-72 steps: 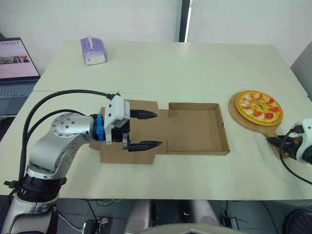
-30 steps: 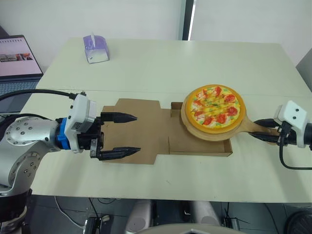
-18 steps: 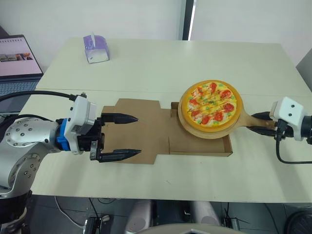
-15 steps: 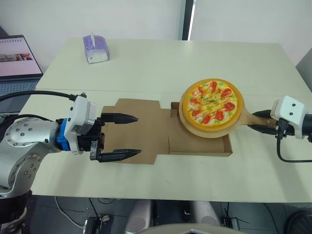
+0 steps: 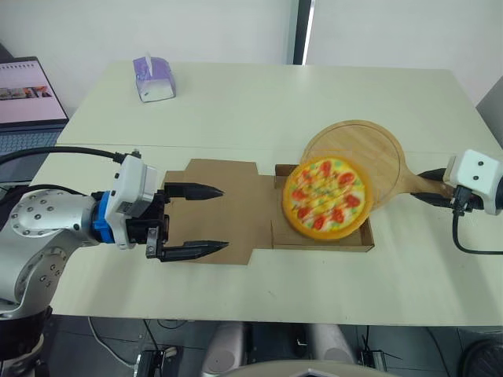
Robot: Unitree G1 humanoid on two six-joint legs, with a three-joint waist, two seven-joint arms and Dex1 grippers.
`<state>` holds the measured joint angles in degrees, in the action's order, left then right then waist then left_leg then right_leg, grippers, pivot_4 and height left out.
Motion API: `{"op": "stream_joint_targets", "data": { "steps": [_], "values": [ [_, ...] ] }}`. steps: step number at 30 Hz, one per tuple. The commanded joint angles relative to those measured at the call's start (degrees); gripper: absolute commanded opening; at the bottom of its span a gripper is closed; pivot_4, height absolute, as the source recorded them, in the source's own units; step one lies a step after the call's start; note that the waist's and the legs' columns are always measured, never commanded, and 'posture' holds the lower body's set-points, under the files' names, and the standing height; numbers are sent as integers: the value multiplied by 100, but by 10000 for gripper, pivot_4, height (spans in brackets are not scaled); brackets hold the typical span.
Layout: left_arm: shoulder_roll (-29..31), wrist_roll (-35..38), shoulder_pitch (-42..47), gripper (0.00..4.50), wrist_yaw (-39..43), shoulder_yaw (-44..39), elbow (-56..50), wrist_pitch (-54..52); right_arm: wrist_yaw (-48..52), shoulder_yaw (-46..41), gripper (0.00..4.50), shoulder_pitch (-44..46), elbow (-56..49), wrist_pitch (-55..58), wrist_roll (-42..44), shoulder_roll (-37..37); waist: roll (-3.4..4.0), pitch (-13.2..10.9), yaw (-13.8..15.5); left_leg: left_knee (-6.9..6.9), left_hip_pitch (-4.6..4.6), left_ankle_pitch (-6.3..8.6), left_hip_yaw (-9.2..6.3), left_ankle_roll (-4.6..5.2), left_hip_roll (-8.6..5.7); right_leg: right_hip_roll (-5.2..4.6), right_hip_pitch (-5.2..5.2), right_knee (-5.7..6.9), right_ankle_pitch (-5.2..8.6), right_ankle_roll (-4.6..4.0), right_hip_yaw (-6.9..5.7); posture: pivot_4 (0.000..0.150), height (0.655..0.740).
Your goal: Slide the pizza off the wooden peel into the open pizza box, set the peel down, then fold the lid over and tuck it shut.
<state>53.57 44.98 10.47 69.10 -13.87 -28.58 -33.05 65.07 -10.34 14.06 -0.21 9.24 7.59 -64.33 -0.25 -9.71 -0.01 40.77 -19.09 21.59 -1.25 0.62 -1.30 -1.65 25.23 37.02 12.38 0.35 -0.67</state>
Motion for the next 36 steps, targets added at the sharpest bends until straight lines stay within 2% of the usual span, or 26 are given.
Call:
{"op": "stream_joint_targets", "data": {
  "steps": [1,12,18,25,29,36],
  "values": [
    [-35,-56,104,45000,-58,22,13,158,-144,-226,15726,377,83,-239,32,-117,0,0,-1,0,0,0,0,0,0,0,0,0,0,0,0,1500,7251],
    [-120,-131,221,45000,-109,153,91,236,-335,-187,15726,1466,1424,-779,-217,-216,3,-1,-8,0,2,0,5,0,0,-1,1,1,-1,-1,1,1500,7251],
    [-180,-84,343,45000,-117,258,73,244,-370,-469,15726,1244,1521,-596,29,-215,2,-1,7,0,1,0,5,0,0,-2,1,1,-1,-2,2,1500,7251],
    [-399,248,667,45000,-273,426,-326,75,-744,-1431,15726,48,564,769,581,123,4,0,34,2,-3,0,2,0,-1,-3,1,5,-1,-1,1,1500,7251],
    [-565,229,773,45000,-322,741,-536,150,-1372,-1909,15726,-410,37,1712,774,571,5,1,25,2,2,0,2,0,0,-3,-4,8,-1,-1,1,1500,7251],
    [-898,-7,934,45000,-390,1237,-578,340,-2333,-1986,15725,-746,-483,3140,897,1201,7,2,19,3,6,0,5,0,-2,-2,-6,12,-1,-1,6,1500,7251]
  ]
}}
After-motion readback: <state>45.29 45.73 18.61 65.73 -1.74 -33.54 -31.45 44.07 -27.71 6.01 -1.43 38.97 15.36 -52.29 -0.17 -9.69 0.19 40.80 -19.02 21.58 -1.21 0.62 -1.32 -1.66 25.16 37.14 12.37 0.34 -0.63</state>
